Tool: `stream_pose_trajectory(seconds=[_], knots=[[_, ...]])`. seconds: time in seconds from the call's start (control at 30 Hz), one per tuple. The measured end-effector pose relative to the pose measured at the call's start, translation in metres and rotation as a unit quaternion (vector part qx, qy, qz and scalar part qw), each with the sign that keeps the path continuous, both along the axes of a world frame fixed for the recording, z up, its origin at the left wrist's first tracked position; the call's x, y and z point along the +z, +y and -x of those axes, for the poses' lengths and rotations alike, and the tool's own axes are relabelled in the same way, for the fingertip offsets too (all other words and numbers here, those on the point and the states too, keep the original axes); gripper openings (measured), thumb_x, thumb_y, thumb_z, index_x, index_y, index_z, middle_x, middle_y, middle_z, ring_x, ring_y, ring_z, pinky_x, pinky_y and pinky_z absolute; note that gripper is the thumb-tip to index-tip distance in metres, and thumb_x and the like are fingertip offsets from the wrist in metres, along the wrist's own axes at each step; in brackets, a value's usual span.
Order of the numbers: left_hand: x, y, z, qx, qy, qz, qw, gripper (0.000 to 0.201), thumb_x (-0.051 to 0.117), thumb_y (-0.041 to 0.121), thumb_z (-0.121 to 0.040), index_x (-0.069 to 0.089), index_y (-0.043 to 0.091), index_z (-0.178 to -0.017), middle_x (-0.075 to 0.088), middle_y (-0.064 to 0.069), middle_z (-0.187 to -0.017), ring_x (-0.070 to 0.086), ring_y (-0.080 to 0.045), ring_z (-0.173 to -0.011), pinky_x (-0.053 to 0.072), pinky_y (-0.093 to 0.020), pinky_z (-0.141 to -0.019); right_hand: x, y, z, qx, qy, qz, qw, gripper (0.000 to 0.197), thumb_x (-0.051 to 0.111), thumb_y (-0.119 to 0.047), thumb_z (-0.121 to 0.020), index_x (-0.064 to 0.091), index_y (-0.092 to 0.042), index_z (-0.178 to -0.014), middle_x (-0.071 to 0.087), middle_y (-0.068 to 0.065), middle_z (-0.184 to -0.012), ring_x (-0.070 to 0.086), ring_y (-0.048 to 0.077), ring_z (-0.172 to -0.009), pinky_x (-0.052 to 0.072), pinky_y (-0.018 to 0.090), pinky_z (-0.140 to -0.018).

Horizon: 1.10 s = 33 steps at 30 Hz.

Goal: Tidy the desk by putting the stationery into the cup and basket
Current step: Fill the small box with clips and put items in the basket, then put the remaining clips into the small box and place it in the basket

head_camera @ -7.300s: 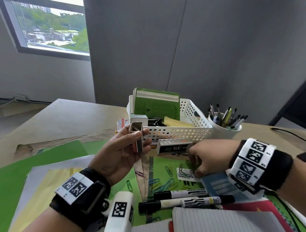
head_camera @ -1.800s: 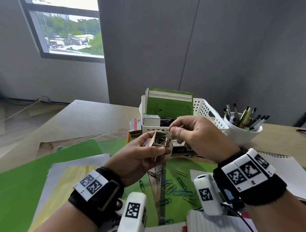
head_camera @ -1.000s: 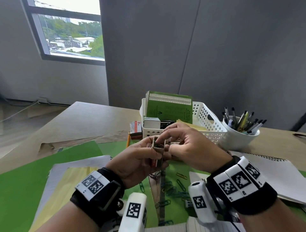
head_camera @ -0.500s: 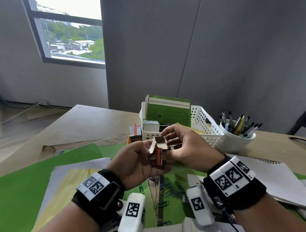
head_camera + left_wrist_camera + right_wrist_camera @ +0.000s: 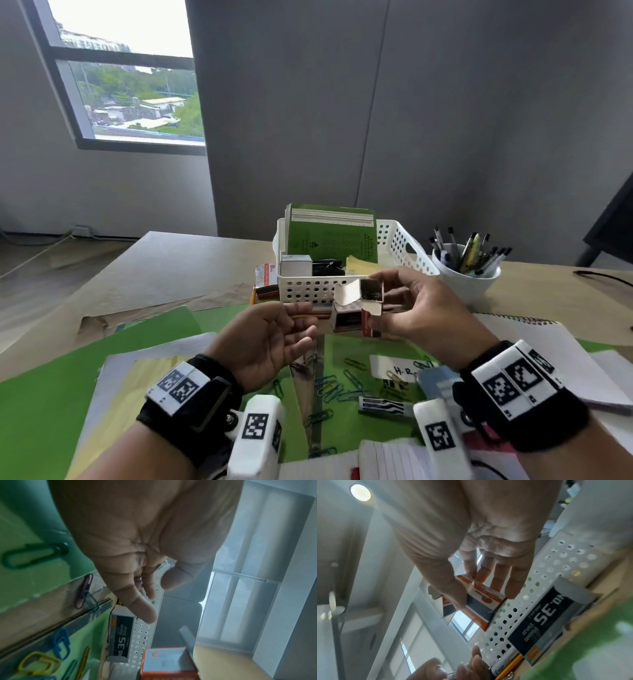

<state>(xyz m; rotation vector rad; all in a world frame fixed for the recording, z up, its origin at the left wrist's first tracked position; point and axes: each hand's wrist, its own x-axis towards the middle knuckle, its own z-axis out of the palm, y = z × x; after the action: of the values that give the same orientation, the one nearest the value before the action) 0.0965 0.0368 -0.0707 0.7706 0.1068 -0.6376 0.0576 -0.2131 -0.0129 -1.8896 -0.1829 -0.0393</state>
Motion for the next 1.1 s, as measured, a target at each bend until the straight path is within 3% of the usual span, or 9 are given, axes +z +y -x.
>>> stream_pose_trajectory(seconds=[0.07,0.17,0.27,0.4,0.53,0.67,0.83,0.93,1.1], knots=[[0.003,-0.002,0.001,-0.009,-0.013,-0.014,1.000,0.030,0.043,0.000,-0.085,0.061,0.003,-0.109,0.061,-0.016,-0.088,0.061,-0.021,-0.064,0.059,-0.027,-0.051,-0.006,-0.008,0.000,-0.014,0.022,-0.033,0.999,0.050,0.086,0.008,-0.070,0.070,-0.016,-0.111,0.073,0.011,-0.099,0.074,0.012,-0.086,0.064,0.036,-0.072],[0.009,-0.006,0.004,-0.013,-0.045,-0.054,0.997,0.018,0.042,0.005,-0.087,0.056,0.010,-0.097,0.049,-0.006,-0.076,0.041,-0.013,-0.055,0.040,-0.021,-0.039,-0.016,-0.020,-0.005,0.003,0.087,-0.126,0.988,0.052,0.080,0.015,-0.072,0.068,-0.014,-0.112,0.072,0.019,-0.112,0.075,0.029,-0.098,0.063,0.051,-0.080],[0.014,-0.012,0.008,-0.013,-0.088,-0.115,0.989,0.019,0.037,0.003,-0.084,0.053,0.012,-0.090,0.044,-0.004,-0.073,0.031,-0.012,-0.055,0.030,-0.020,-0.038,-0.026,-0.026,-0.007,0.028,0.154,-0.220,0.963,0.053,0.073,0.019,-0.071,0.066,-0.010,-0.114,0.067,0.023,-0.118,0.073,0.039,-0.099,0.063,0.048,-0.073],[0.024,-0.019,0.012,-0.030,-0.125,-0.192,0.973,0.021,0.036,0.000,-0.083,0.053,0.011,-0.089,0.043,-0.005,-0.073,0.031,-0.013,-0.057,0.027,-0.021,-0.040,-0.033,-0.031,-0.013,0.032,0.179,-0.302,0.936,0.058,0.072,0.014,-0.064,0.061,-0.007,-0.117,0.068,0.021,-0.111,0.073,0.037,-0.095,0.063,0.043,-0.070],[0.035,-0.016,0.006,-0.012,-0.197,-0.324,0.925,0.028,0.034,-0.010,-0.093,0.058,0.004,-0.093,0.051,-0.012,-0.076,0.045,-0.017,-0.059,0.038,-0.022,-0.044,-0.037,-0.034,-0.016,0.027,0.206,-0.306,0.929,0.061,0.072,0.011,-0.065,0.058,-0.006,-0.123,0.063,0.028,-0.123,0.068,0.049,-0.104,0.062,0.055,-0.069],[0.038,-0.005,-0.010,-0.094,-0.268,-0.558,0.780,0.015,0.056,-0.008,-0.095,0.068,-0.001,-0.100,0.063,-0.014,-0.086,0.056,-0.014,-0.067,0.048,-0.024,-0.055,-0.039,-0.034,-0.017,0.024,0.199,-0.286,0.937,0.054,0.070,0.015,-0.074,0.058,-0.008,-0.121,0.062,0.028,-0.124,0.069,0.049,-0.102,0.061,0.060,-0.069],[0.039,-0.013,-0.009,-0.205,-0.329,-0.709,0.589,0.024,0.079,0.023,-0.087,0.072,0.024,-0.110,0.073,0.003,-0.104,0.067,-0.012,-0.086,0.061,-0.032,-0.085,-0.043,-0.037,-0.024,-0.007,0.171,-0.250,0.953,0.048,0.073,0.011,-0.079,0.059,-0.006,-0.121,0.063,0.029,-0.122,0.069,0.047,-0.103,0.058,0.066,-0.079],[0.041,-0.030,0.002,-0.275,-0.412,-0.776,0.390,0.044,0.077,0.039,-0.087,0.064,0.040,-0.128,0.069,0.014,-0.116,0.064,-0.009,-0.099,0.056,-0.027,-0.091,-0.044,-0.038,-0.026,-0.019,0.160,-0.240,0.957,0.046,0.075,0.010,-0.079,0.060,-0.007,-0.119,0.066,0.027,-0.120,0.070,0.044,-0.102,0.059,0.064,-0.081],[0.045,-0.046,0.012,-0.312,-0.486,-0.789,0.211,0.034,0.055,0.031,-0.101,0.066,0.030,-0.133,0.071,0.009,-0.123,0.066,-0.015,-0.109,0.054,-0.025,-0.089,-0.046,-0.038,-0.027,-0.021,0.149,-0.247,0.957,0.043,0.074,0.011,-0.078,0.061,-0.009,-0.114,0.069,0.022,-0.107,0.072,0.038,-0.090,0.059,0.062,-0.075]])
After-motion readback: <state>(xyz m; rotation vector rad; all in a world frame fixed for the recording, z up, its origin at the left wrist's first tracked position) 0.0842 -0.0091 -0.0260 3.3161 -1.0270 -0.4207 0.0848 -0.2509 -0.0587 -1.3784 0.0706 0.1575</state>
